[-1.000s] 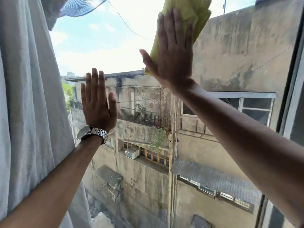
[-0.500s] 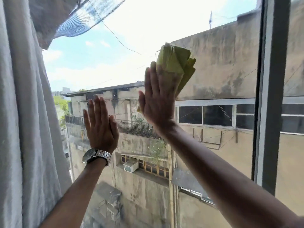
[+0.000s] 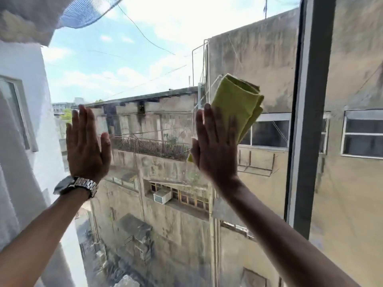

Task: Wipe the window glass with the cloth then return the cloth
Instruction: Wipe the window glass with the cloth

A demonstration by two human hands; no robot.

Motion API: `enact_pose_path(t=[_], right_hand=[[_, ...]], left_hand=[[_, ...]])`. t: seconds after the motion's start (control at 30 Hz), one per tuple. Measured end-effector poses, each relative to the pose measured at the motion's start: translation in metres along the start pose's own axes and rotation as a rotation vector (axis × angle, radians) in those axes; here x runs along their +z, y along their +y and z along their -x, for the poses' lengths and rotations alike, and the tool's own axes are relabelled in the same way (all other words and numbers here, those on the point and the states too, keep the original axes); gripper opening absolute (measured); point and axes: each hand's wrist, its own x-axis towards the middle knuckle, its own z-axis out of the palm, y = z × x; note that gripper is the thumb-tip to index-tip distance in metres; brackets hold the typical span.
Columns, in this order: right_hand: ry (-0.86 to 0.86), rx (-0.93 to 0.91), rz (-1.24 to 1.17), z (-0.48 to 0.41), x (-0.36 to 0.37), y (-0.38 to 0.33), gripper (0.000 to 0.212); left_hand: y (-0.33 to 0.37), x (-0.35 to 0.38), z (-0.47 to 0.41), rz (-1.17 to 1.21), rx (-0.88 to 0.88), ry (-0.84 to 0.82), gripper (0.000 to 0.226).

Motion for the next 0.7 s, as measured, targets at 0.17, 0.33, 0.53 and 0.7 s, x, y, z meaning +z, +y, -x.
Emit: enact_pose_path(t=[0.17,0.33,0.53,0.7], right_hand=[[-0.090,0.071,0.053,0.024,-0.009,0.038,0.061],[0.071,0.279,0.036,-0.040,0.001,0.002,0.065],[0.065,0.306,0.022,0.024,0.019,-0.026,0.065],[-0.105,0.203,0.040,0.108,0.007,-0.030,0.063]], left_hand=[[0.005,-0.006,0.004,-0.022,-0.009,-0.097,0.064],[0.024,0.020,0.019,0.031,-0.131,0.089,0.058],[0.005,0.033,0.031,0.059,-0.071,0.161,0.057],[0.000,0.022,0.038,0.064,-0.018,0.102,0.057]])
